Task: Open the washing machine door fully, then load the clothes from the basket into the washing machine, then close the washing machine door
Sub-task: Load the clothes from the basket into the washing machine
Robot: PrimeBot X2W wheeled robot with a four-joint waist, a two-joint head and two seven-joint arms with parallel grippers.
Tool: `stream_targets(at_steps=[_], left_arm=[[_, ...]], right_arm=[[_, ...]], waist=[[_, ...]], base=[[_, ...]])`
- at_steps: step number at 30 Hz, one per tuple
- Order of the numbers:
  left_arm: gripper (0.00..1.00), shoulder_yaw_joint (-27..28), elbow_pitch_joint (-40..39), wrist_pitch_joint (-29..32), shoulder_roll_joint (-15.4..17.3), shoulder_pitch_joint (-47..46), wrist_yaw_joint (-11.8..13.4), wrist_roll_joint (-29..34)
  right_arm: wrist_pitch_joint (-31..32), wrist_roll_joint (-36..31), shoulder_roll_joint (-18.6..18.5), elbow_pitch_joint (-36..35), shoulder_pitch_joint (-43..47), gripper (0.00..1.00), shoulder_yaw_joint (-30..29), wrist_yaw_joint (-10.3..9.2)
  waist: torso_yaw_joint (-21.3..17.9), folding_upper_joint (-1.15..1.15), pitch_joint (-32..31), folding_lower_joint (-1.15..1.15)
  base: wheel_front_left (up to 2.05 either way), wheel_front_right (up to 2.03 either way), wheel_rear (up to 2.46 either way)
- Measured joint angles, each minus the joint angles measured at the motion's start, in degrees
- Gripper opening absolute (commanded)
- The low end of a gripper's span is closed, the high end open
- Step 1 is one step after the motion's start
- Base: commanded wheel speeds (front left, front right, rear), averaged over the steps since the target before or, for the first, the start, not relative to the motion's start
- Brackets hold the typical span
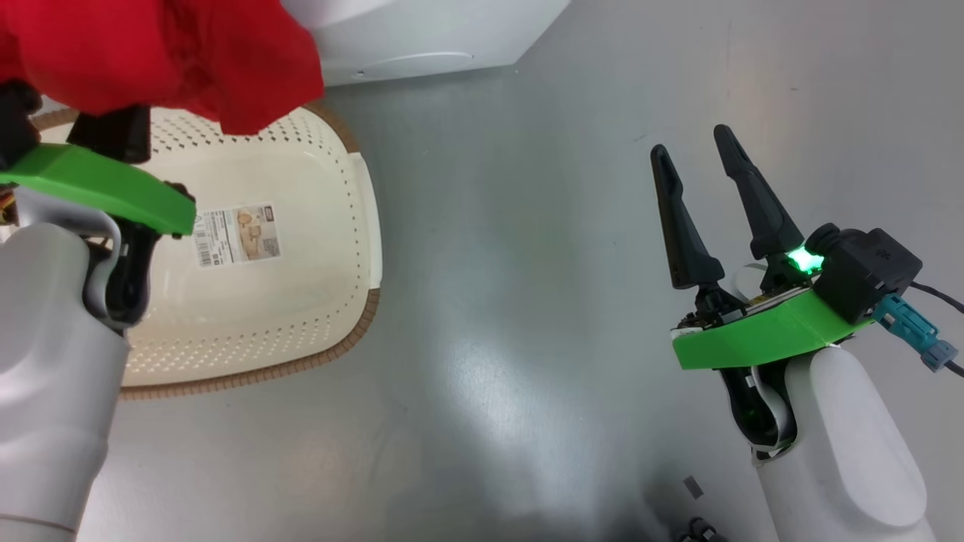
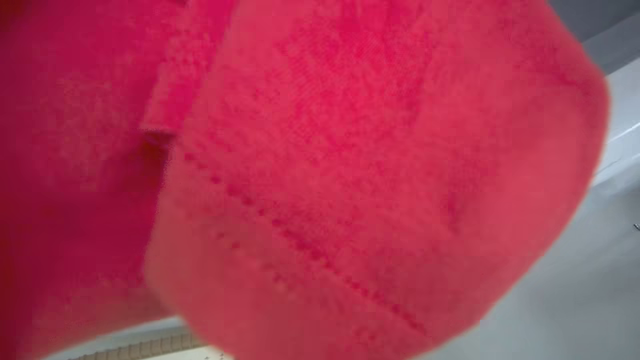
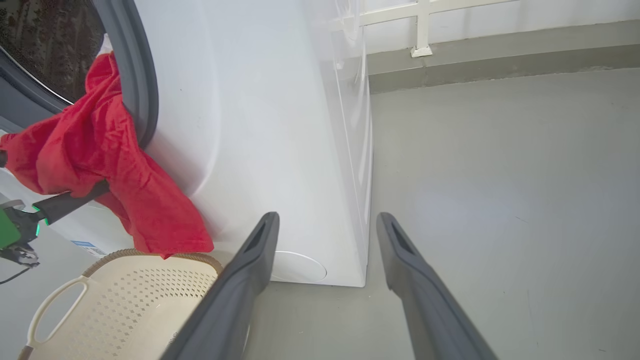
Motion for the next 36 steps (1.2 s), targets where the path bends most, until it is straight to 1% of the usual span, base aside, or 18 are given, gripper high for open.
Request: stream_targets(at_steps=[9, 13, 17, 21, 24, 26, 28, 33, 34, 36], left_arm=[[0.00, 1.53, -8.48, 0.00, -0.35, 6.04, 0.00, 3.56], [0.00, 3.56, -13.27, 0.00, -0.22, 8.36, 0.00, 5.99], [0.00, 5.43, -17.06, -0.01, -0.13, 9.32, 0.00, 7.70], [0.00, 6.23, -18.90, -0.01, 0.88, 9.21, 0.00, 9.01], [0.00, 5.99, -18.49, -0.01, 1.59, 8.13, 0.00, 9.10], [0.00, 4.92, -16.86, -0.01, 2.02, 5.66, 0.00, 8.94], [0.00, 3.54, -14.62, 0.18, 2.43, 2.38, 0.00, 8.48], [0.00, -0.48, -7.45, 3.37, 3.39, -7.52, 0.00, 6.91], [0.00, -0.48, -7.45, 3.37, 3.39, -7.52, 0.00, 6.91], [0.00, -1.83, -4.00, 4.56, 3.87, -11.56, 0.00, 6.73]], right_arm=[[0.00, 0.10, -0.01, 0.77, 0.02, 1.00, 0.23, 0.00], [0.00, 0.49, -0.01, 1.18, 0.04, 1.00, 0.26, 0.00], [0.00, 0.49, -0.02, 1.57, 0.10, 1.00, 0.40, 0.00], [0.00, 0.66, -0.01, 1.86, 0.15, 1.00, 0.77, 0.00], [0.00, 0.66, -0.02, 1.89, 0.20, 1.00, 0.88, 0.00], [0.00, 0.85, -0.01, 1.89, 0.24, 1.00, 1.00, 0.00], [0.00, 1.02, -0.03, 1.87, 0.27, 1.00, 1.18, 0.00], [0.00, 1.58, -0.01, 1.63, 0.26, 1.00, 1.87, 0.00], [0.00, 1.58, -0.01, 1.63, 0.26, 1.00, 1.87, 0.00], [0.00, 1.97, -0.01, 1.42, 0.25, 1.00, 2.18, 0.00]], waist=[[1.01, 0.00, -1.81, 0.00], [1.59, 0.00, -2.77, 0.00], [2.08, 0.00, -3.74, 0.00], [2.29, 0.00, -4.70, 0.00], [2.14, 0.00, -5.11, 0.00], [1.88, 0.00, -5.16, 0.00], [1.52, 0.00, -5.04, 0.00], [0.20, 0.00, -4.02, 0.00], [0.20, 0.00, -4.02, 0.00], [-0.57, 0.00, -3.46, 0.00]], base=[[0.00, 0.00, 0.00], [0.00, 0.00, 0.00], [0.00, 0.00, 0.00], [0.00, 0.00, 0.00], [0.00, 0.00, 0.00], [0.00, 0.00, 0.00], [0.00, 0.00, 0.00], [0.00, 0.00, 0.00], [0.00, 0.00, 0.00], [0.00, 0.00, 0.00]])
